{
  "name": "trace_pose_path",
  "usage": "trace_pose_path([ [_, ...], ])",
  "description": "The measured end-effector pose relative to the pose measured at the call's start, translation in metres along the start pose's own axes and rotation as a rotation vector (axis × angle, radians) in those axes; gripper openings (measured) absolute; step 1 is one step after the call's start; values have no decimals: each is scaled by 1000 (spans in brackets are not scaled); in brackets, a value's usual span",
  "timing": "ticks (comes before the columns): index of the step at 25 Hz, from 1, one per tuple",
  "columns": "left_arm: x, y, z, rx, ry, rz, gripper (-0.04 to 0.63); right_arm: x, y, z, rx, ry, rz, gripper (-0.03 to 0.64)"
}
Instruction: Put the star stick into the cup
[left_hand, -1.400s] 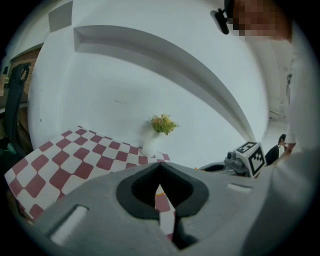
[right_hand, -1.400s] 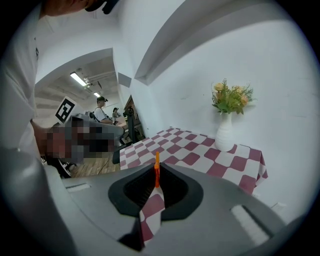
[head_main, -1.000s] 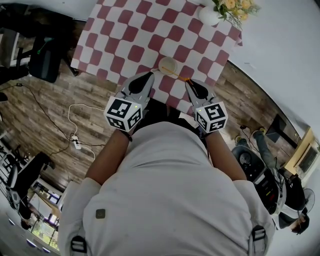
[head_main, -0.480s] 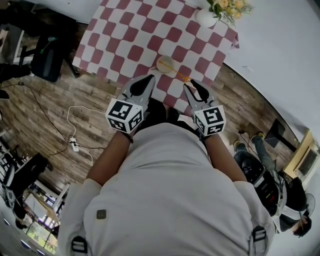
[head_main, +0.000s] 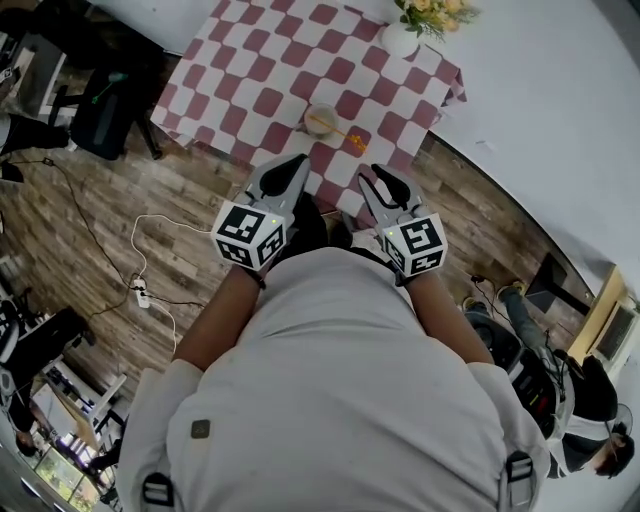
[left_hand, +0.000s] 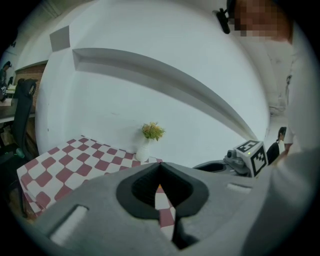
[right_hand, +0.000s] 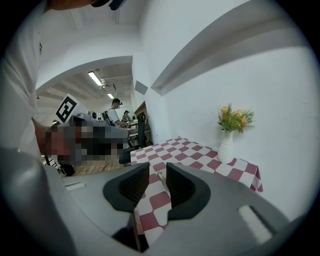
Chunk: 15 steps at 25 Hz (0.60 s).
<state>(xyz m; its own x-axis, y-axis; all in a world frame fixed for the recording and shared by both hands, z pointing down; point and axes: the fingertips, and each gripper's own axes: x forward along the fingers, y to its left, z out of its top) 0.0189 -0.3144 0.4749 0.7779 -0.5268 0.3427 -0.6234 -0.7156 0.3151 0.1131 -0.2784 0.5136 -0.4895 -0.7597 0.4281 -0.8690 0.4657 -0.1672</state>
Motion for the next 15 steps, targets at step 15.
trace_pose_path([
  [15, -59, -66, 1, 73, -117, 86, 5, -67, 38, 7, -84, -97, 66, 41],
])
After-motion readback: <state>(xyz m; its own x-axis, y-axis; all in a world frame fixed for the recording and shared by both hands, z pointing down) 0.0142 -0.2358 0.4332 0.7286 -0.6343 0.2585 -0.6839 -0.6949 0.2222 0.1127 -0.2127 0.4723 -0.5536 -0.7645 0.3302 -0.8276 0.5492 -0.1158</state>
